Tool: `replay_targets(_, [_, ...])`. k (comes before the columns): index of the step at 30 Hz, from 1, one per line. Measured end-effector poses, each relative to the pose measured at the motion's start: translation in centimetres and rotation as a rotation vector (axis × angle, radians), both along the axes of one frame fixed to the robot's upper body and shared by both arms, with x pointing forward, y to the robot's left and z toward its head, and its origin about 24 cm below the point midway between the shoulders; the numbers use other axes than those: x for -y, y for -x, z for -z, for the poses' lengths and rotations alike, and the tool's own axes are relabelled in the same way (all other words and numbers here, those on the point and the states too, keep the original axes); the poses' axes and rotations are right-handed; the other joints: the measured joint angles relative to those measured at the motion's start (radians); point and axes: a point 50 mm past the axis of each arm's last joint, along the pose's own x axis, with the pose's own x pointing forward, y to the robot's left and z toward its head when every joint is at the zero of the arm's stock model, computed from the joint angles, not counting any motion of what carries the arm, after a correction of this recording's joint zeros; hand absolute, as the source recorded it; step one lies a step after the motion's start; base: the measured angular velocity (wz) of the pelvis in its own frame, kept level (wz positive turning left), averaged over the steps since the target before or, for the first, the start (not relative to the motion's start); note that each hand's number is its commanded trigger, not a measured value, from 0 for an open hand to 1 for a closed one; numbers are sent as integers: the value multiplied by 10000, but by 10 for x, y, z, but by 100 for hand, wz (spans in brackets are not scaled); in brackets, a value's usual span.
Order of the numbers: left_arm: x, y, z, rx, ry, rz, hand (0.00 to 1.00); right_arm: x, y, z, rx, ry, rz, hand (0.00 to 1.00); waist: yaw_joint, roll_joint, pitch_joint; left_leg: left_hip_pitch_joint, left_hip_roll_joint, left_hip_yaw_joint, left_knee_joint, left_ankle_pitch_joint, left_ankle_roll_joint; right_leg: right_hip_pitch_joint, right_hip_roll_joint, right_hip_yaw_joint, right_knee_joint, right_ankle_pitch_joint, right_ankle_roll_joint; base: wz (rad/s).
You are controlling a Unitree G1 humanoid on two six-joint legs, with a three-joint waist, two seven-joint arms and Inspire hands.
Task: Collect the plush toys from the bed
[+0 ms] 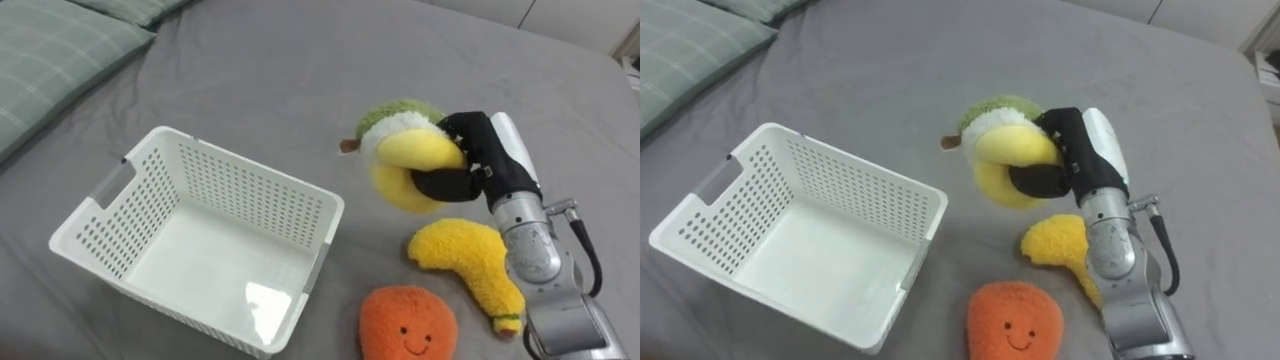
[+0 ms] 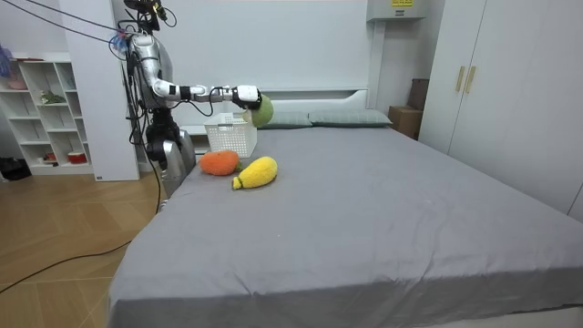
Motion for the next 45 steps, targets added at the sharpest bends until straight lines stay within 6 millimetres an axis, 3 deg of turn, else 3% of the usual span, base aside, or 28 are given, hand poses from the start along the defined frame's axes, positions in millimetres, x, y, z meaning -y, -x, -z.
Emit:
replay_targets(9, [1, -11, 0, 55, -231, 291, 0, -23, -7, -1, -98, 438, -775, 100, 496, -79, -52, -174, -41, -134, 130, 4, 4, -59, -41, -196, 8, -1, 3, 5])
replay_targets(13, [2, -14, 0, 42, -340, 377, 0, -32, -13, -8, 114, 598, -1080, 100, 476, -68, -43, -161, -67, -245, 177, 6, 9, 30, -66, -307, 5, -4, 7, 9])
replay_targets(27, [0, -24, -1, 254, -294, 711, 0, -59, -29, -50, 1996, 1314, -1771, 100, 965, 7, 8, -232, -92, -437, 198, 34, 15, 36, -101, -580, 6, -4, 9, 3])
replay_targets(34, [-1, -30, -2, 401, -185, 807, 0, -70, -29, -57, 2249, 1101, -2019, 100, 1022, -6, -1, -437, -101, -463, 285, 51, 37, -91, -141, -667, 14, 1, 23, 3])
replay_targets(41, [0, -41, -2, 614, -195, 983, 0, -92, -24, -49, 1987, 1403, -2806, 100, 1207, -77, -51, -499, -104, -489, 267, 60, 26, -171, -119, -665, 5, 1, 23, 1])
replay_targets(42, [1, -43, -2, 640, -193, 990, 0, -94, -24, -48, 1923, 1432, -2875, 86, 1261, -81, -54, -496, -104, -488, 266, 60, 26, -170, -119, -667, 4, 1, 23, 0])
replay_targets(43, [1, -46, -3, 661, -198, 997, 0, -98, -23, -45, 1814, 1460, -3012, 51, 1343, -90, -60, -490, -107, -499, 268, 62, 26, -157, -121, -688, 2, 1, 23, 0])
replay_targets(44, [1, -49, -3, 657, -215, 993, 0, -100, -22, -42, 1681, 1471, -3098, 38, 1482, -95, -63, -473, -107, -500, 277, 65, 28, -145, -125, -689, 2, 1, 23, 3])
replay_targets(45, [1, -51, -3, 693, -243, 999, 0, -102, -22, -38, 1511, 1539, -3169, 1, 1558, -108, -72, -450, -107, -527, 283, 85, 31, -124, -136, -719, 1, 1, 23, 4])
